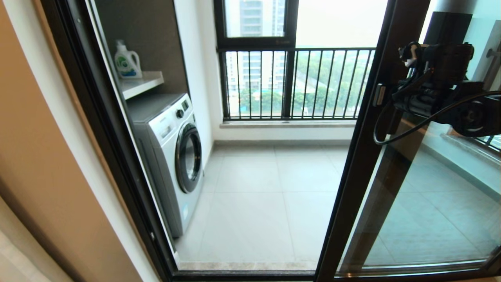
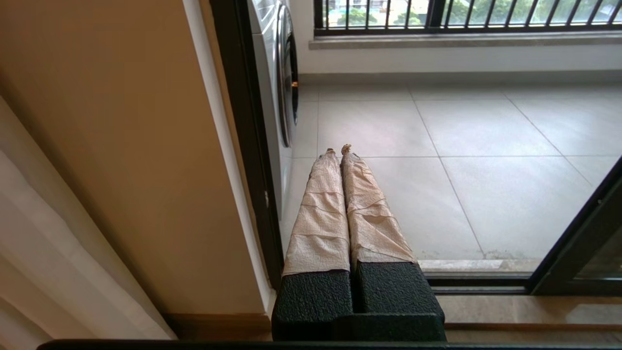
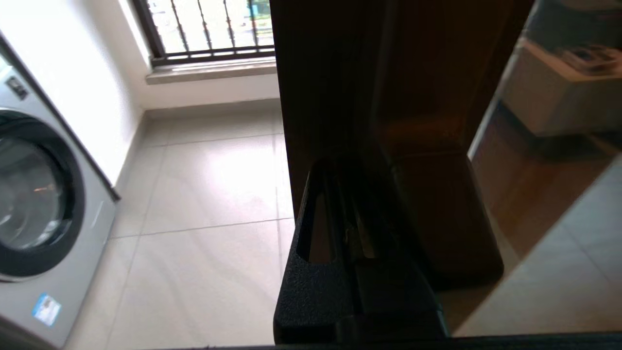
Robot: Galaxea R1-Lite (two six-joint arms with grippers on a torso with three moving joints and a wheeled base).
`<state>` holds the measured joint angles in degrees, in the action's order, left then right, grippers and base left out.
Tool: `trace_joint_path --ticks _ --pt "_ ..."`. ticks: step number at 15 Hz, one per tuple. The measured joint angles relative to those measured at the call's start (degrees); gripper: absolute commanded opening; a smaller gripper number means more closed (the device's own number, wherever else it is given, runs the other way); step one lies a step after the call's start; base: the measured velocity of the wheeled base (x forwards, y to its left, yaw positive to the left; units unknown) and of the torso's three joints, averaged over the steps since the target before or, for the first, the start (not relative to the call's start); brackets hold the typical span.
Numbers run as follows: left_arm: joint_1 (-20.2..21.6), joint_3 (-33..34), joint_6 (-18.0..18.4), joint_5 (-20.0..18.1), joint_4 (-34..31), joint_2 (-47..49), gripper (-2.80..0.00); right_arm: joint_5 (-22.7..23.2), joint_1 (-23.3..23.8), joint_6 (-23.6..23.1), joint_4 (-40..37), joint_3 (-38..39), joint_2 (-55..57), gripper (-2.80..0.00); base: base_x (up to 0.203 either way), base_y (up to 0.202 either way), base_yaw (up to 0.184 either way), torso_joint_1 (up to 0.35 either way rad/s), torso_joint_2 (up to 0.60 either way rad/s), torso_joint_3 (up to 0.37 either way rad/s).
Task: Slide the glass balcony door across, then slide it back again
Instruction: Open the slid door
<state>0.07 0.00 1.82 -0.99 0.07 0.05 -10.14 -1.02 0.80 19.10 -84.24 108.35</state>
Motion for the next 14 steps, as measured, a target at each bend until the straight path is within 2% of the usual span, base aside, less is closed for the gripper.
trace_joint_path --ticks 9,14 --pt "0.0 0.0 0.0 0.0 0.0 0.0 -2.80 3.6 6.4 -3.1 -0.2 3.1 -3.3 -2.80 0.000 0.000 0.000 0.000 0.00 0.000" --pt "0.0 0.0 0.0 0.0 0.0 0.0 -2.80 4.3 7.6 -3.6 -0.3 3.0 -3.9 -2.80 0.000 0.000 0.000 0.000 0.00 0.000"
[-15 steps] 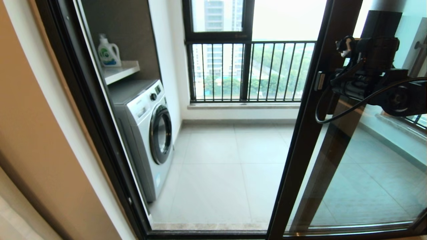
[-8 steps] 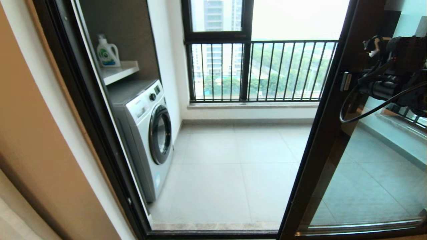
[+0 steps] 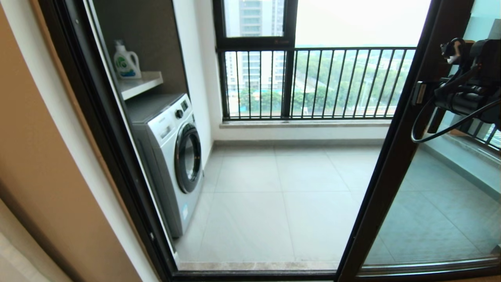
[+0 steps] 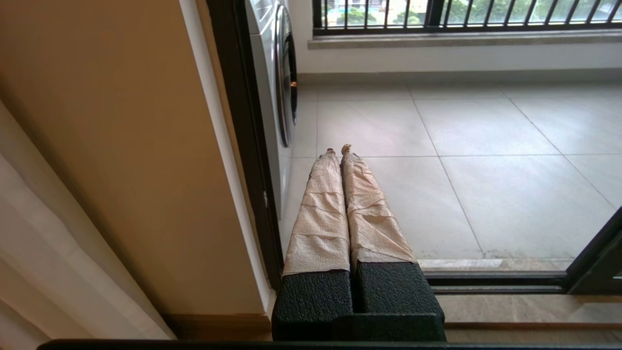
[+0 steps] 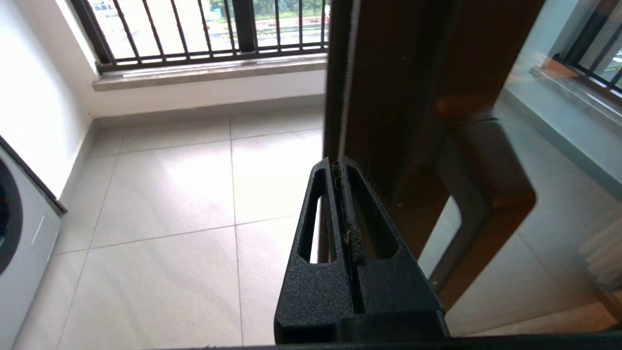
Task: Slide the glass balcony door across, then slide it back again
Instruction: Open the slid door
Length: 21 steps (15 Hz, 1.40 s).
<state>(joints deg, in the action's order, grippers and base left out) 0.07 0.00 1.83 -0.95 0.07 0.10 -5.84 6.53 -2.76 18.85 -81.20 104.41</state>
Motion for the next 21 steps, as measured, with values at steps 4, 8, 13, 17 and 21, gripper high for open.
trace_joint_path --ticks 4,8,13,17,21 --pt "0.0 0.0 0.0 0.0 0.0 0.0 -2.80 0.0 -0.1 -0.1 0.0 -0.9 0.3 -2.80 0.000 0.000 0.000 0.000 0.00 0.000" --pt "0.0 0.0 0.0 0.0 0.0 0.0 -2.80 -0.1 0.8 0.2 0.0 -1.9 2.4 -2.80 0.000 0.000 0.000 0.000 0.00 0.000" --pt "0.0 0.0 0.0 0.0 0.0 0.0 -2.80 0.0 4.2 0.2 0.0 -4.4 5.3 -2.80 0.000 0.000 0.000 0.000 0.00 0.000" --pt "0.0 0.0 0.0 0.0 0.0 0.0 -2.80 1.2 7.0 0.2 -0.1 -5.5 6.7 -2.80 0.000 0.000 0.000 0.000 0.00 0.000" --pt "0.0 0.0 0.0 0.0 0.0 0.0 -2.80 2.7 9.6 0.1 -0.1 -5.6 7.1 -2.80 0.000 0.000 0.000 0.000 0.00 0.000"
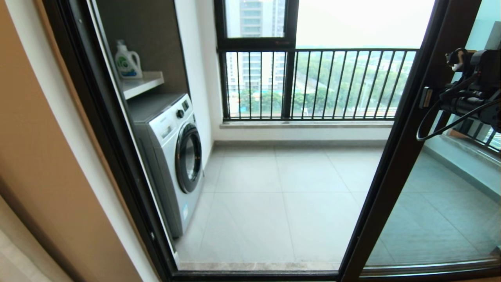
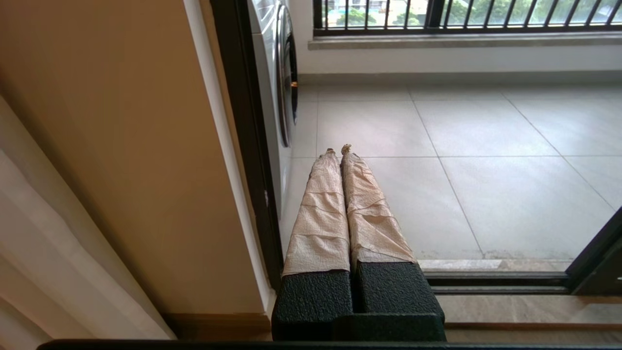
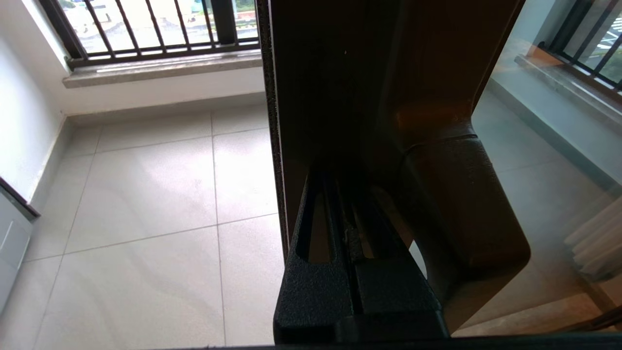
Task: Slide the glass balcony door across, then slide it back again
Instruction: Open the slid door
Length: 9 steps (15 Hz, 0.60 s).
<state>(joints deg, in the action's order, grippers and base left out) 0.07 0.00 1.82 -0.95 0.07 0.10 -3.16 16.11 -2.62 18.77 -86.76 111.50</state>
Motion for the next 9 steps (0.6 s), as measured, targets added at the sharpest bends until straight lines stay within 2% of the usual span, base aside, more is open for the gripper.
trace_joint_path --ticks 4,9 --pt "0.0 0.0 0.0 0.0 0.0 0.0 -2.80 1.7 2.6 -0.2 0.0 -0.2 0.3 -2.80 0.000 0.000 0.000 0.000 0.00 0.000" --pt "0.0 0.0 0.0 0.0 0.0 0.0 -2.80 1.2 3.9 -0.2 0.4 0.0 0.6 -2.80 0.000 0.000 0.000 0.000 0.00 0.000"
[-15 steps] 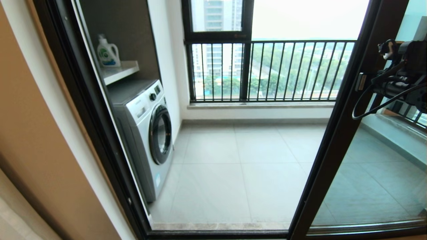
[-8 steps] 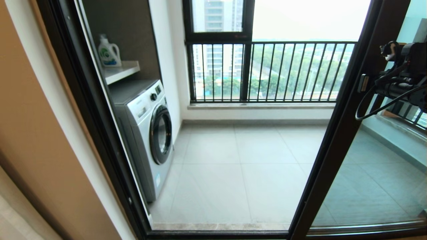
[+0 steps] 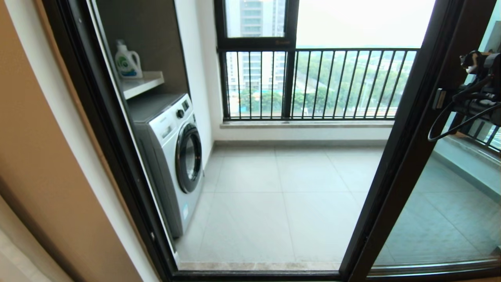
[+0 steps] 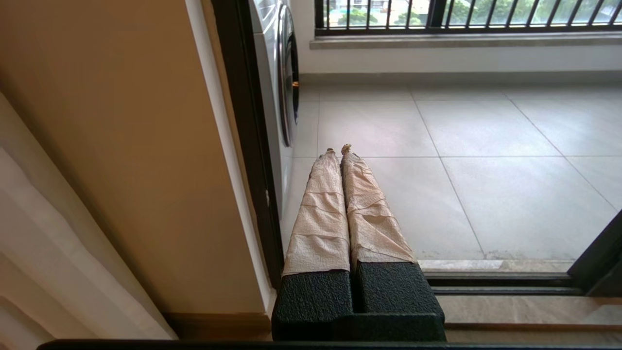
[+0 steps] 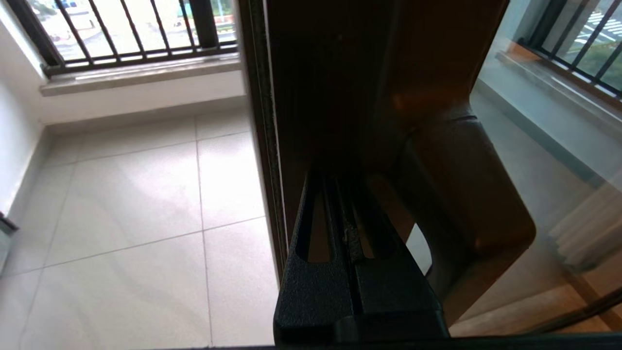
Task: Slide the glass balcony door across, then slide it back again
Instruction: Open the slid door
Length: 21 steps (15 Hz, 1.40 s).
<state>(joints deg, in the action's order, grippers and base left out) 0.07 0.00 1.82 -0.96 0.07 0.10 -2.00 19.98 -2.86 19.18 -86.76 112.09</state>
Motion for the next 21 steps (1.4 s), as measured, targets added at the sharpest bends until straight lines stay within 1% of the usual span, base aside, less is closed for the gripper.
trace_joint_path --ticks 13,16,18,21 --pt "0.0 0.0 0.0 0.0 0.0 0.0 -2.80 0.2 -0.2 0.1 -0.4 0.0 -0.1 -2.80 0.000 0.000 0.000 0.000 0.00 0.000" --pt "0.0 0.0 0.0 0.0 0.0 0.0 -2.80 2.6 -0.2 0.2 -0.6 1.1 -1.4 -2.80 0.000 0.000 0.000 0.000 0.00 0.000" --pt "0.0 0.0 0.0 0.0 0.0 0.0 -2.80 3.5 -1.1 0.4 -0.6 1.9 -3.0 -2.80 0.000 0.000 0.000 0.000 0.00 0.000" --pt "0.0 0.0 0.0 0.0 0.0 0.0 -2.80 3.5 -4.3 1.8 -0.3 2.3 -4.4 -2.80 0.000 0.000 0.000 0.000 0.00 0.000"
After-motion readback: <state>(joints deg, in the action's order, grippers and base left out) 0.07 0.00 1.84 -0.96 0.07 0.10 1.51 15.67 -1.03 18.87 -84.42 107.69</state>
